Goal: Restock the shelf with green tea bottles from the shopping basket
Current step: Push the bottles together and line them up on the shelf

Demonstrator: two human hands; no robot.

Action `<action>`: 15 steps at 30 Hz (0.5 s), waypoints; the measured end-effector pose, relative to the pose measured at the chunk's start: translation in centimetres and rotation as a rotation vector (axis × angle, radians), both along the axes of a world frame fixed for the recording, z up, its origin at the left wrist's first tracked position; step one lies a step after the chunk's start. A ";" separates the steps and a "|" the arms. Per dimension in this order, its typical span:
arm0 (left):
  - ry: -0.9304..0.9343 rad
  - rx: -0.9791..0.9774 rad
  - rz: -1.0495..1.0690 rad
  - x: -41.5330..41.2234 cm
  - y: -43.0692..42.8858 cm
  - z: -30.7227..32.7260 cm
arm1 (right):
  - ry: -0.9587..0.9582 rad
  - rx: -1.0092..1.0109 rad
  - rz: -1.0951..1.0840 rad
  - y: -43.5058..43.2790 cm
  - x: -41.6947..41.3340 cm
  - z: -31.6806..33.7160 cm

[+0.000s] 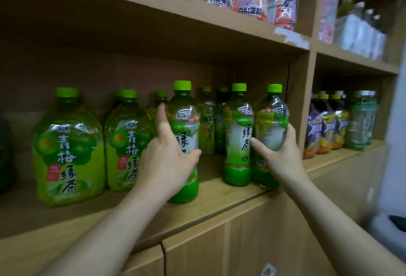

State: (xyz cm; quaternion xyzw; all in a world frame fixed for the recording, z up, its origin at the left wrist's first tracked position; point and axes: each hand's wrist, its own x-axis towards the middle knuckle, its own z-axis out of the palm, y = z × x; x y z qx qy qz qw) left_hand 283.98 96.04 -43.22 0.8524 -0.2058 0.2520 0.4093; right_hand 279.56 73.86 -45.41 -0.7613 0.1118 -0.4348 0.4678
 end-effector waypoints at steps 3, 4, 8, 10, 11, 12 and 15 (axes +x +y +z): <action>-0.003 0.020 0.142 0.8 -0.3 0.4 | 0.035 -0.002 -0.006 -0.4 0.0 -0.2; -0.012 0.044 0.182 0.8 -0.5 0.5 | 0.033 -0.011 0.011 -0.7 0.1 -0.3; -0.377 0.154 0.344 -0.4 -1.0 0.2 | 0.000 -0.004 0.098 -1.5 0.2 -1.0; -0.651 0.165 0.319 -2.0 -1.8 -0.2 | -0.015 -0.019 0.103 -1.6 0.3 -1.4; -0.692 0.188 0.248 -2.6 -2.8 -0.4 | -0.025 -0.048 0.092 -1.7 0.3 -1.7; -0.636 0.212 0.154 -3.1 -4.2 -0.4 | -0.031 -0.094 0.066 -1.8 0.3 -1.9; -0.234 0.209 -0.024 -2.5 -9.1 -1.1 | -0.044 -0.253 -0.062 -2.3 0.3 -2.5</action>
